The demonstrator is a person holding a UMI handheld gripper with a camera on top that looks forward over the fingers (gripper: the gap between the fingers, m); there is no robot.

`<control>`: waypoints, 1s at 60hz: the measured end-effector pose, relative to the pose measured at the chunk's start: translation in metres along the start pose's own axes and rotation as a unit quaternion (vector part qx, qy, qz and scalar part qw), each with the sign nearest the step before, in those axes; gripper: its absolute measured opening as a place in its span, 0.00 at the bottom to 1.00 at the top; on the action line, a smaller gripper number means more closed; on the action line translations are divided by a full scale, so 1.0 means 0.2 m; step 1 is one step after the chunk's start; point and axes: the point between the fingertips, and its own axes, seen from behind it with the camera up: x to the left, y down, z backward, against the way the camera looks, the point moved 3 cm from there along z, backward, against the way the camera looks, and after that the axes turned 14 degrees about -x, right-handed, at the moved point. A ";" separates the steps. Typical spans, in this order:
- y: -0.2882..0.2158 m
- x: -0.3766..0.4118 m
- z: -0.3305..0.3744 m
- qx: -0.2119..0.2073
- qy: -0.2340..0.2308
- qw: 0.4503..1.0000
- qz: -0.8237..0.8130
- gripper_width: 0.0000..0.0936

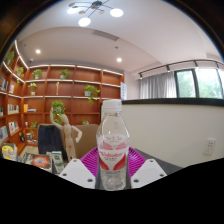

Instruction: Pour water

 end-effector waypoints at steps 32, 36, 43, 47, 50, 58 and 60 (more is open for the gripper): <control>0.70 -0.23 0.00 0.071 0.020 0.997 -0.023 0.44; 0.69 -0.23 0.00 0.070 0.019 0.997 -0.022 0.50; 0.70 -0.22 0.02 0.081 0.019 0.996 -0.027 0.64; 0.73 -0.24 0.04 0.091 0.013 0.996 -0.017 0.86; 0.72 -0.23 0.08 0.095 0.008 0.995 -0.003 0.96; 0.69 -0.20 0.26 0.109 -0.010 0.994 0.008 0.94; 0.70 -0.19 0.33 0.122 -0.021 0.992 0.007 0.94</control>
